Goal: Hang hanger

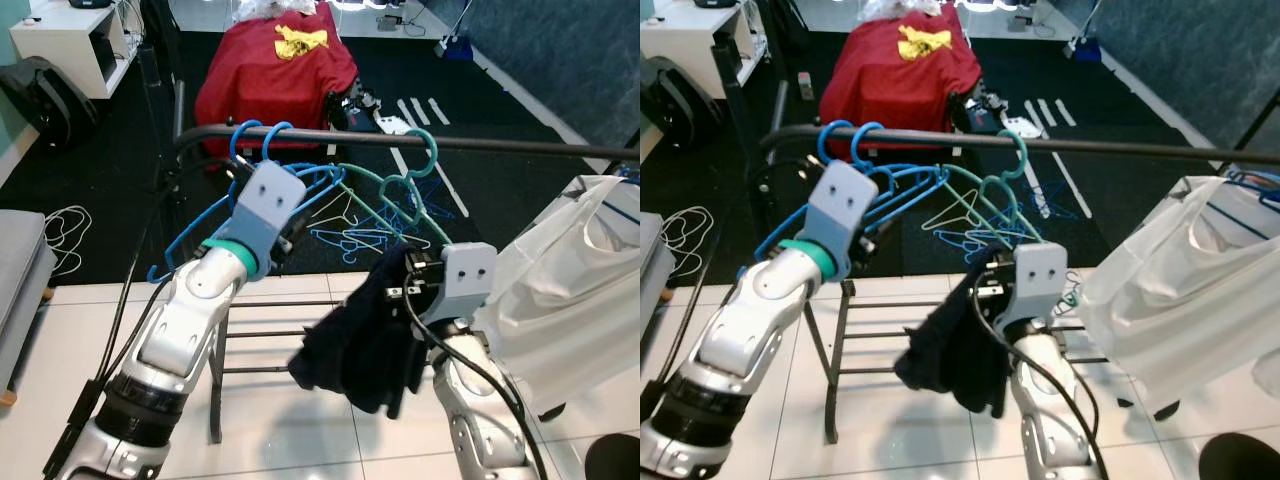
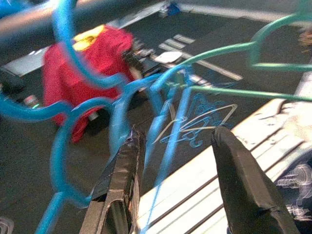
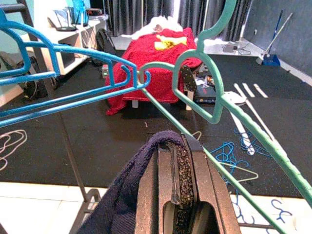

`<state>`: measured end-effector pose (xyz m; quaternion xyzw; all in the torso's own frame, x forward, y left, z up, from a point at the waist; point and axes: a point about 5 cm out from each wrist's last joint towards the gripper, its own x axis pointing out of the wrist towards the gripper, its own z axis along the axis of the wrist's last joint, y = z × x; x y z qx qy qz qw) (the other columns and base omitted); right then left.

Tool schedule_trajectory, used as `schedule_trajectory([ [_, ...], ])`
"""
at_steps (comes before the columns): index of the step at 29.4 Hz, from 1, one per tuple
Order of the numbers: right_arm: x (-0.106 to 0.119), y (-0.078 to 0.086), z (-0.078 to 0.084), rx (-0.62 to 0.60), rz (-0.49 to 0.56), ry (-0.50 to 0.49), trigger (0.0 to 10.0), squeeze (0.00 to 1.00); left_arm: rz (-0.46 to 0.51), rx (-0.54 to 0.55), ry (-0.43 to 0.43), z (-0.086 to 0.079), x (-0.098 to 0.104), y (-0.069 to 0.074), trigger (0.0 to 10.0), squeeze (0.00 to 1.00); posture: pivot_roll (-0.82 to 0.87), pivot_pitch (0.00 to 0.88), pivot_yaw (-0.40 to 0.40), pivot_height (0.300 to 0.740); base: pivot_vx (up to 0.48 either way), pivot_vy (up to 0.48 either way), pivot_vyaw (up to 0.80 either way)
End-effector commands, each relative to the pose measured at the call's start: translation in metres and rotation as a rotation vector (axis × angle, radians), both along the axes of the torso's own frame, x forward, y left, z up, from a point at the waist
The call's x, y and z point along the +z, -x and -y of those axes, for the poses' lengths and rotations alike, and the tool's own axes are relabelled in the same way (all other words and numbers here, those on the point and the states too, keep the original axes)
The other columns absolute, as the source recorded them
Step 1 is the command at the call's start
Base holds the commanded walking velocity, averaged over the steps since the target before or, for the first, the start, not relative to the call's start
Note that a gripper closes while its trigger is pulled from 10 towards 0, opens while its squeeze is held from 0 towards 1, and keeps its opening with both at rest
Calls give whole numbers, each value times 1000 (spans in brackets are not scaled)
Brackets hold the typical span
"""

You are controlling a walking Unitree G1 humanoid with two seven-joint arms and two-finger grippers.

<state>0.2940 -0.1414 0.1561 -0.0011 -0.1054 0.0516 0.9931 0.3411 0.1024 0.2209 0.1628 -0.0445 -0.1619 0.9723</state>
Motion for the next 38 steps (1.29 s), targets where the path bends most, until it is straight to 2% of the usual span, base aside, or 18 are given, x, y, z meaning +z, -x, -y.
schedule_trajectory([
  [1, 6, 0, 0, -6, 36, 0, 10000, 0, -6, 35, 17, -7, -1, -5, 10000, 0, 9, 40, 38, 740, 0, 0, 0],
  [2, 7, 1, 1, -8, 37, 1, 10000, 0, 2, 58, 18, -15, 2, -9, 10000, 0, 5, 43, 42, 740, 0, 0, 0],
  [3, 7, 1, 1, -8, 37, 1, 10000, 0, 2, 58, 18, -15, 2, -9, 10000, 0, 5, 43, 42, 740, 0, 0, 0],
  [6, 6, 2, 3, -13, 36, 3, 10000, 0, 17, 95, 4, -29, 6, -12, 10000, 0, 10, 45, 41, 740, 0, 0, 0],
  [13, 5, 2, 2, -10, 33, 4, 10000, 0, 34, 116, 0, -36, 10, -16, 10000, 0, 11, 47, 38, 740, 0, 0, 0],
  [15, 6, 2, 0, -7, 33, 4, 10000, 0, 43, 104, 10, -34, 13, -16, 10000, 0, 11, 48, 38, 740, 0, 0, 0],
  [16, 6, 2, 0, -4, 33, 4, 10000, 0, 46, 78, 16, -26, 13, -18, 10000, 0, 4, 49, 43, 740, 0, 0, 0],
  [26, 5, 3, 1, -9, 32, 4, 10000, 0, 38, 27, 23, -14, 11, -20, 10000, 0, -1, 51, 47, 740, 0, 0, 0],
  [29, 5, 4, 1, -13, 31, 3, 10000, 0, 16, -11, 39, -3, 9, -22, 10000, 0, 0, 53, 50, 740, 0, 0, 0],
  [34, 5, 4, 1, -13, 31, 3, 10000, 0, 17, 20, 44, -1, 9, -27, 10000, 0, -1, 54, 51, 740, 0, 0, 0],
  [38, 5, 3, 0, -12, 32, 2, 10000, 0, 21, 36, 44, 8, 6, -35, 10000, 0, -5, 55, 52, 740, 0, 0, 0],
])
